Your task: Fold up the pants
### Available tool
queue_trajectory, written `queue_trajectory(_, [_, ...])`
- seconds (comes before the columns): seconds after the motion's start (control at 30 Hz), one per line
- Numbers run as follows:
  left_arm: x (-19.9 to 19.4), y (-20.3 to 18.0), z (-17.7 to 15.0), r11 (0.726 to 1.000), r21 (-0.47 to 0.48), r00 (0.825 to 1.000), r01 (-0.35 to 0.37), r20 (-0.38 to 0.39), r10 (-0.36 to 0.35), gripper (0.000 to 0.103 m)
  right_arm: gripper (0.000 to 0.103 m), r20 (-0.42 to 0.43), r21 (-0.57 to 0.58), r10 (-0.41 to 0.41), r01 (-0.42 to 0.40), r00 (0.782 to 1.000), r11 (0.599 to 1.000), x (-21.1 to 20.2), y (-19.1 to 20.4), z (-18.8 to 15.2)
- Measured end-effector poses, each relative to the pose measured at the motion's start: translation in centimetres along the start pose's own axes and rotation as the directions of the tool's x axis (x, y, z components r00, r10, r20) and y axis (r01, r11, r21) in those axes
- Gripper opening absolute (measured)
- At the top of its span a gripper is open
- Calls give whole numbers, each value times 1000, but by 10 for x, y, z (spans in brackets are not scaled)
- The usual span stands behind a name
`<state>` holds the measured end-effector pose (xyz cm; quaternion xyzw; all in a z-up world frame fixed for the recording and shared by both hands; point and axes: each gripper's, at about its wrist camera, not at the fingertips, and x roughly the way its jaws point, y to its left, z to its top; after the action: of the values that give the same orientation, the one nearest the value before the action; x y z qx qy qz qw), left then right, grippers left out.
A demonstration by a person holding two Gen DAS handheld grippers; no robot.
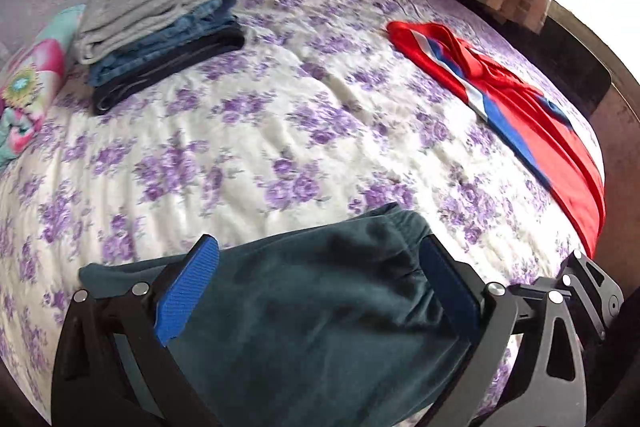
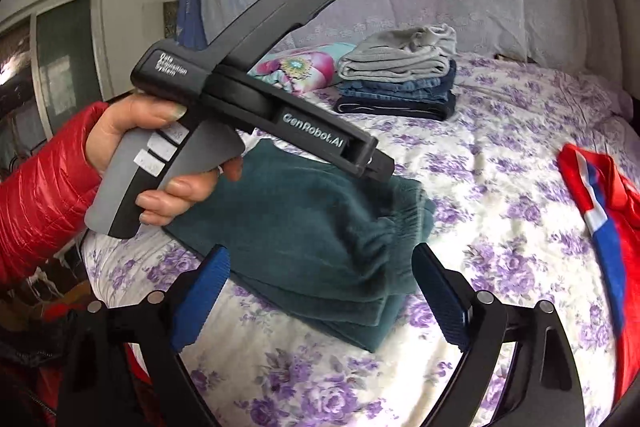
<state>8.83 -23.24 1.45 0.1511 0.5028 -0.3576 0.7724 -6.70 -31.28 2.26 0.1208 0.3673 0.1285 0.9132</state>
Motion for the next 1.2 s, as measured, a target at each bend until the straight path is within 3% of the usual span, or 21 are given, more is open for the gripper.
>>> queue_trajectory(0.1, [21, -3, 6, 996, -28, 996, 80, -48, -81, 98, 93, -16, 139, 56, -53, 998, 989, 3, -29, -4])
queue_trajectory(0.2, [55, -1, 12, 999, -51, 997, 17, -78, -21, 99, 93, -14, 119, 133, -130, 991, 984, 5, -23, -10])
queue_trajectory(0.27, [75, 1, 12, 997, -75, 996, 16, -92, -23, 99, 93, -12, 64, 125, -124, 992, 990, 3, -13, -11])
queue_trajectory(0.37, [73, -13, 13, 1000, -7, 998, -29, -64, 29, 98, 93, 21, 10, 113, -113, 993, 994, -7, -7, -6])
queue_trajectory(0.5, [51, -14, 10, 1000, -3, 1000, 21, -21, -21, 98, 94, 3, 35, 209, -209, 978, 977, -10, -7, -4])
queue_trajectory(0.6, [37, -11, 6, 999, 1, 999, 41, 8, -41, 98, 94, -69, 49, 260, -257, 963, 965, 3, -1, -14])
queue_trajectory(0.7, [47, -9, 0, 999, 34, 1000, 2, -25, -1, 99, 97, -131, 69, 218, -211, 967, 975, 15, -1, -28])
queue_trajectory(0.8, [47, 0, -3, 999, -13, 999, 46, -17, -46, 99, 100, -176, 80, 209, -197, 962, 977, 12, -3, -35])
queue_trajectory(0.93, [17, 5, 3, 995, -41, 994, 96, 57, -93, 98, 99, -56, 50, 181, -178, 982, 983, -12, -3, -17])
queue_trajectory(1.03, [-6, 7, 8, 999, -12, 993, 47, 109, -46, 98, 99, 3, 29, 232, -232, 973, 972, -12, 1, 3])
queue_trajectory(1.1, [-7, 13, 11, 1000, -8, 995, 5, 96, -5, 98, 99, -15, 15, 244, -244, 970, 970, 3, 7, 11])
queue_trajectory(1.2, [16, 20, 7, 1000, -5, 1000, -24, -2, 24, 98, 99, -92, 10, 213, -213, 973, 977, 30, 13, 7])
